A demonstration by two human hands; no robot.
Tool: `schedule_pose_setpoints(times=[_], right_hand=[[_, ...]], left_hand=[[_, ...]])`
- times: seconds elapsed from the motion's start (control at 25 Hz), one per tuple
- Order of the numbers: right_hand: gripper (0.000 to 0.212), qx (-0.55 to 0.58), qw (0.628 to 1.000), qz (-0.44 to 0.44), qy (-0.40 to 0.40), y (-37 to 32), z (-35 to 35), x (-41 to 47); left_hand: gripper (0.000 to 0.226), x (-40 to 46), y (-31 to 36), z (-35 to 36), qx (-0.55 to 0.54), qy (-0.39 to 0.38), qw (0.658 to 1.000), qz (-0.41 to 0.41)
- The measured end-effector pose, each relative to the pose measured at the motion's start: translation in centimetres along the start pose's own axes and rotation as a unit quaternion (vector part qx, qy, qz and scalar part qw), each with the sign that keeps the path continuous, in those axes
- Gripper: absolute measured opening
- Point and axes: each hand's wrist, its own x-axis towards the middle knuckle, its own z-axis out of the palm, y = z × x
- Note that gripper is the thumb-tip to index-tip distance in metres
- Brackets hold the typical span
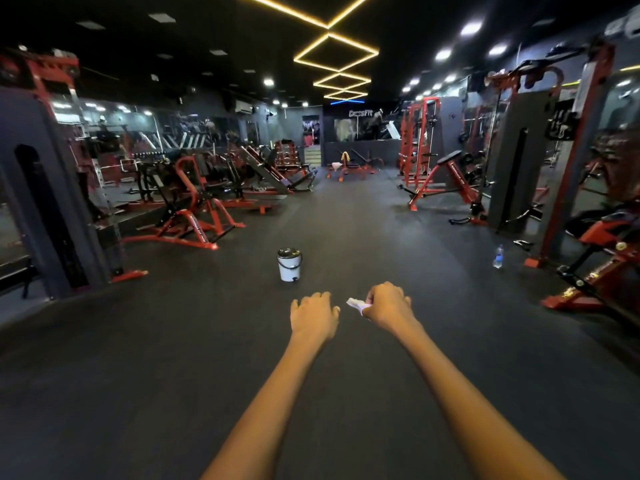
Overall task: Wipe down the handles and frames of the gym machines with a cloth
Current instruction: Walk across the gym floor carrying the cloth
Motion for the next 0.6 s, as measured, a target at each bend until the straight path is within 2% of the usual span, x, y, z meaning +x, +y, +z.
schedule_pose_setpoints(times=[0.24,0.44,0.6], right_hand=[[0.03,-0.001,1.0,0.003,-0.006,-1.9,3.5,18.9],[0.037,0.012,1.0,-0.008,-0.02,-3.3,8.0,36.5],[0.032,0.01,0.999,-0.02,-0.026,-5.0,9.6,50.4]], left_hand=[[0.039,19.0,-3.0,3.3,0.0,-0.005,1.0,0.009],[0.037,36.1,-6.8,7.6,0.0,0.006,1.0,-0.007],[0.036,49.0,-9.2,10.2,0.006,-0.003,1.0,-0.025]])
